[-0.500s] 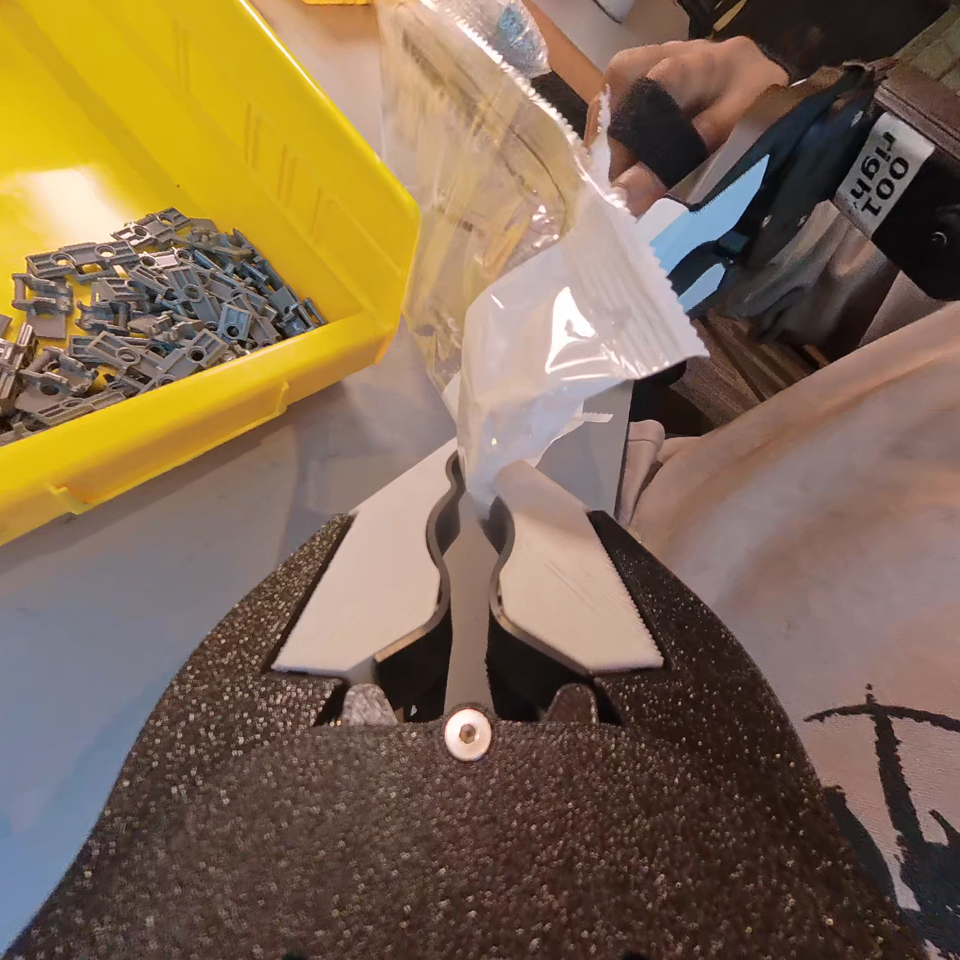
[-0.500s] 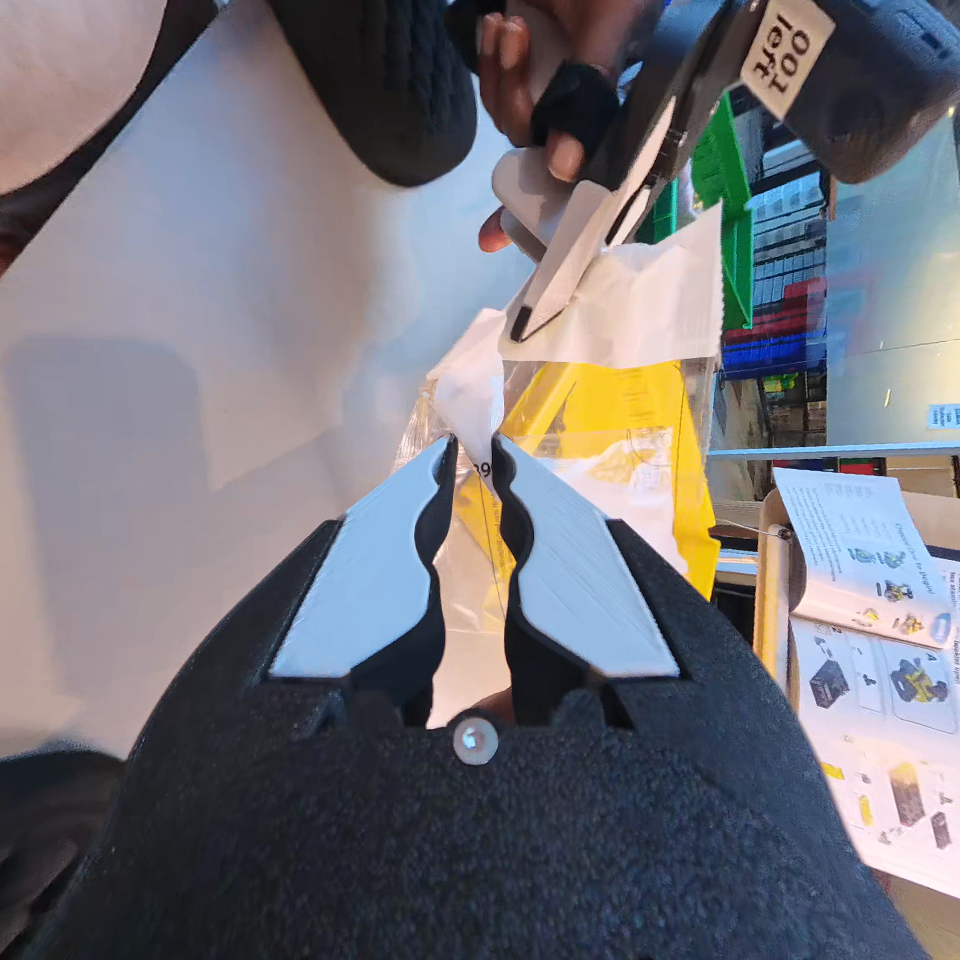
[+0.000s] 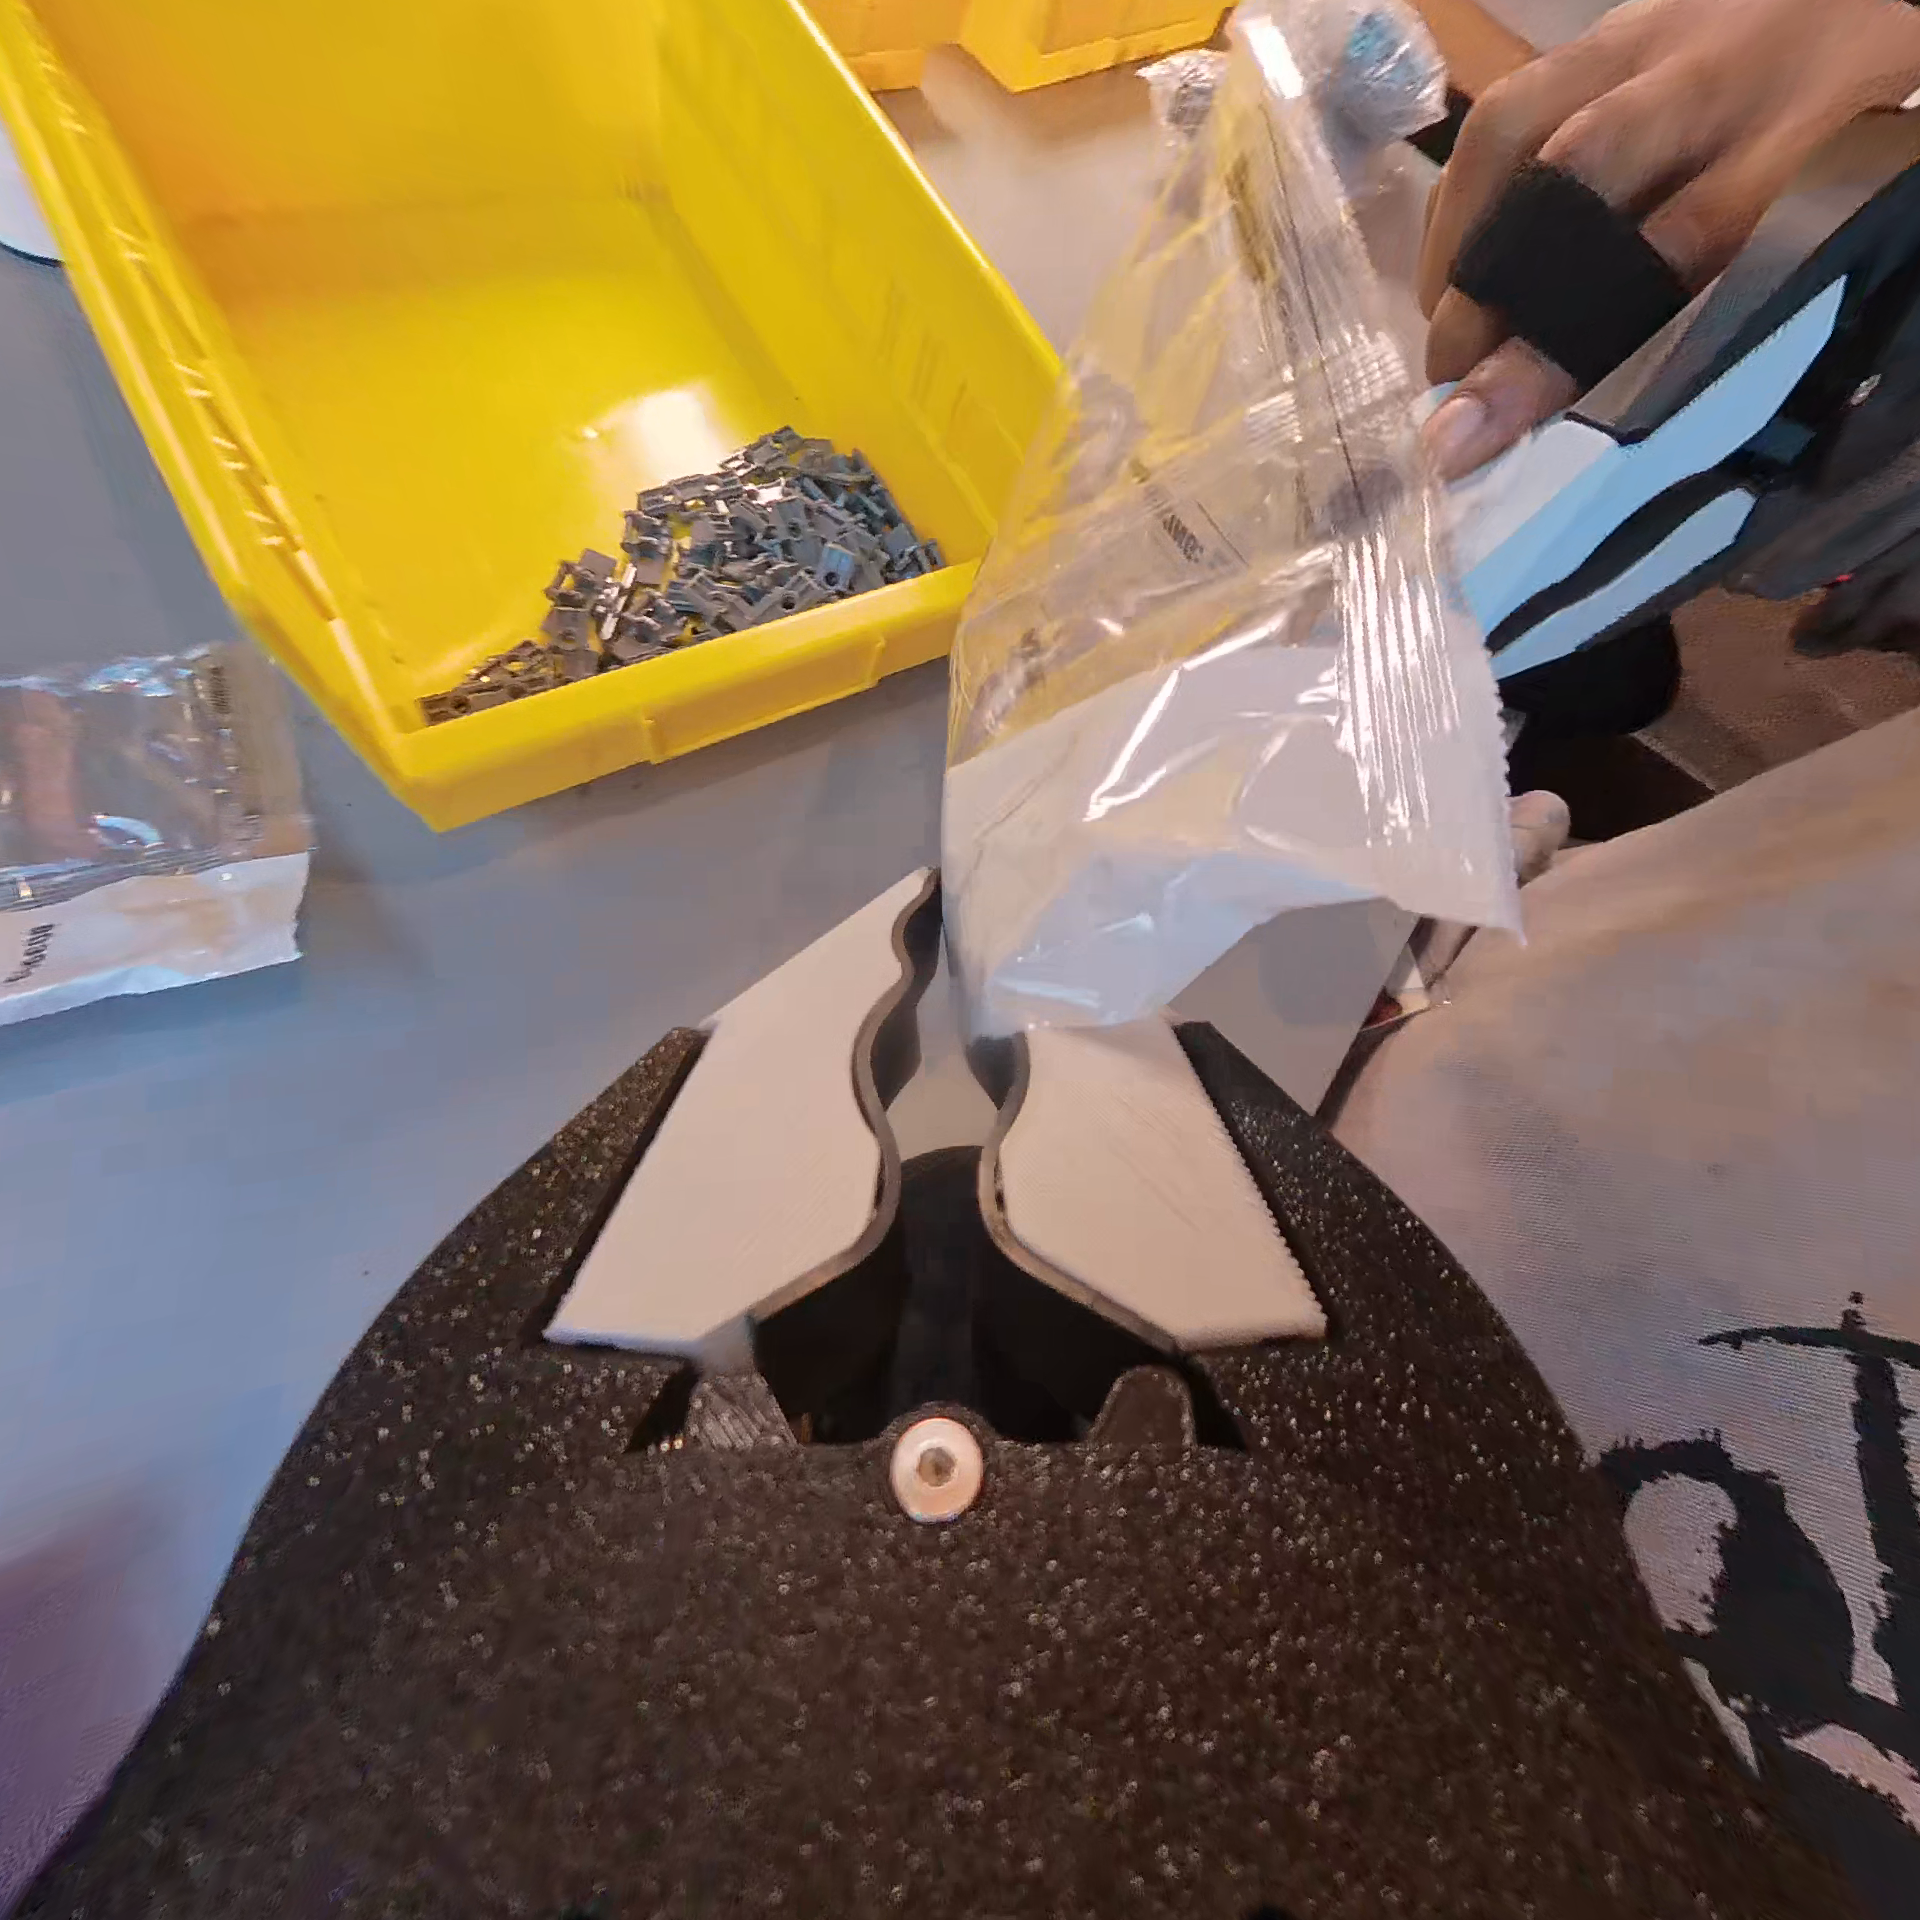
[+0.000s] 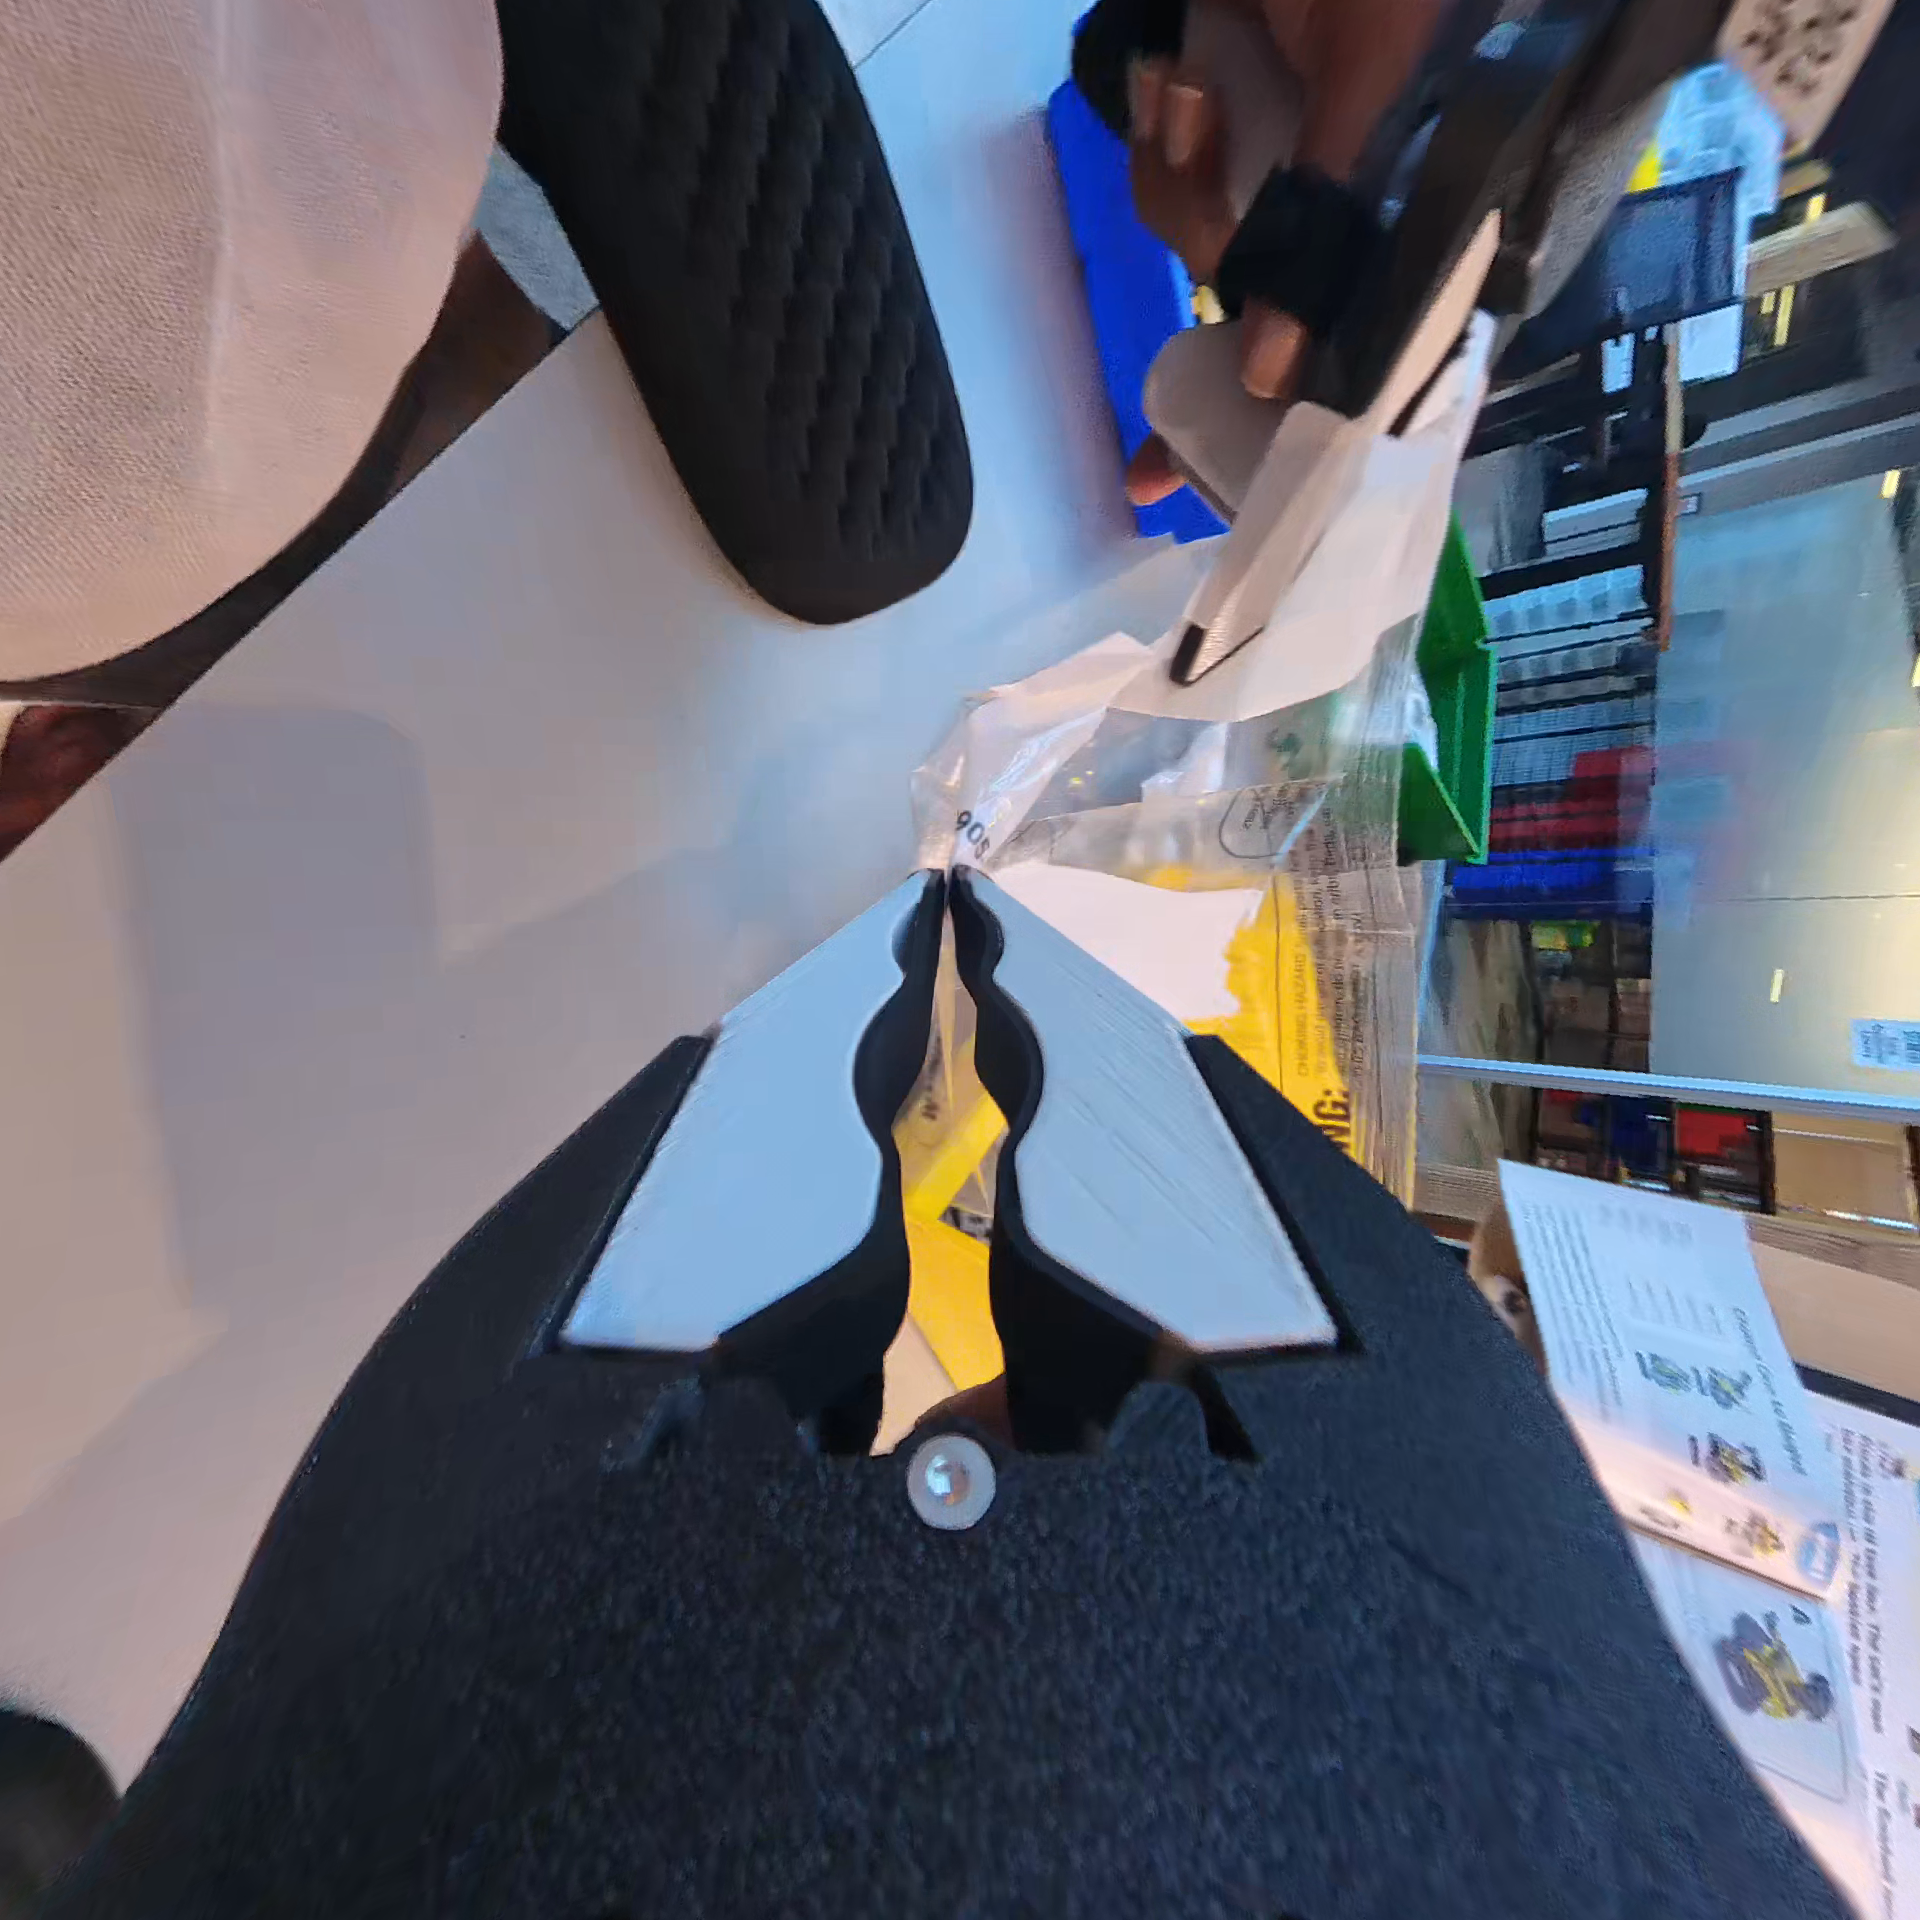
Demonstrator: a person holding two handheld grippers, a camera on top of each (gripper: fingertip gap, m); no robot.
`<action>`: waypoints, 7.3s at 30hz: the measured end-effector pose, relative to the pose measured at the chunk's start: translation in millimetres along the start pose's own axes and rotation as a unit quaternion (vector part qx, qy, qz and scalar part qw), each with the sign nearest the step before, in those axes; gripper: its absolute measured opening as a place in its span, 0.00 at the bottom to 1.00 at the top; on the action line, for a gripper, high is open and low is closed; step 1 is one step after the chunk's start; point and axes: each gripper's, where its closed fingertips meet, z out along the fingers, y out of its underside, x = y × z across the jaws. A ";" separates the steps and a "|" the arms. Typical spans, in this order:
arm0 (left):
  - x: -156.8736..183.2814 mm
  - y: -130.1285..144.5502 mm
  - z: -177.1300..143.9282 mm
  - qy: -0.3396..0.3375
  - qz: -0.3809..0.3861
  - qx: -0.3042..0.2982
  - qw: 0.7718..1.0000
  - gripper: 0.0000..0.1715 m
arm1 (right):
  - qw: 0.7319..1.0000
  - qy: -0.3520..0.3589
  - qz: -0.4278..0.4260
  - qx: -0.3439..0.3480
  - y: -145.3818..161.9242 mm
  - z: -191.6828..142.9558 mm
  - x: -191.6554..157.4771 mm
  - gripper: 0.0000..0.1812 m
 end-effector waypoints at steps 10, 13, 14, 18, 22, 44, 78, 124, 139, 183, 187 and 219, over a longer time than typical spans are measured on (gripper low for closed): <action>-8.0 -12.0 -17.7 0.000 -0.004 0.021 1.000 0.00 | 0.967 0.016 0.221 0.123 0.3 -39.8 39.5 0.10; -3.5 -17.6 -18.0 0.012 0.009 0.016 1.000 0.00 | 0.952 0.065 0.281 0.108 26.2 -49.7 52.2 0.15; -0.6 -20.1 -17.1 0.018 0.017 0.012 1.000 0.00 | 0.949 0.080 0.289 0.100 32.5 -51.1 54.0 0.19; 7.7 -31.2 -9.6 0.028 0.057 -0.008 0.998 0.00 | 0.942 0.110 0.305 0.084 47.2 -55.7 55.1 0.25; 22.1 -45.6 2.1 0.047 0.100 -0.027 0.993 0.00 | 0.940 0.086 0.320 0.081 52.6 -52.8 48.7 0.20; -178.0 -100.1 70.8 -0.037 -0.097 -0.023 0.994 0.33 | 0.848 0.152 0.503 0.068 135.2 -133.2 30.5 0.00; -171.3 -243.1 -71.6 -0.145 -0.037 0.057 0.987 0.01 | 0.750 0.094 0.630 0.179 127.7 -85.2 24.6 0.00; -138.9 -258.8 2.4 -0.245 0.049 0.132 0.959 0.04 | 0.938 0.262 0.223 0.046 94.3 -36.2 33.3 0.00; -113.3 -265.0 -5.5 -0.360 0.180 0.108 0.909 0.01 | 0.950 0.273 0.145 0.042 70.8 -34.8 36.9 0.00; -25.0 -329.9 44.6 -0.408 0.401 0.040 0.819 0.01 | 0.965 0.245 -0.068 -0.057 87.0 -16.0 45.7 0.00; -24.4 -333.0 45.6 -0.409 0.401 0.045 0.818 0.01 | 0.964 0.251 -0.062 -0.059 87.6 -21.4 48.4 0.00; -17.5 -343.0 59.4 -0.386 0.424 0.066 0.817 0.01 | 0.958 0.278 -0.026 -0.063 109.2 -29.5 52.4 0.00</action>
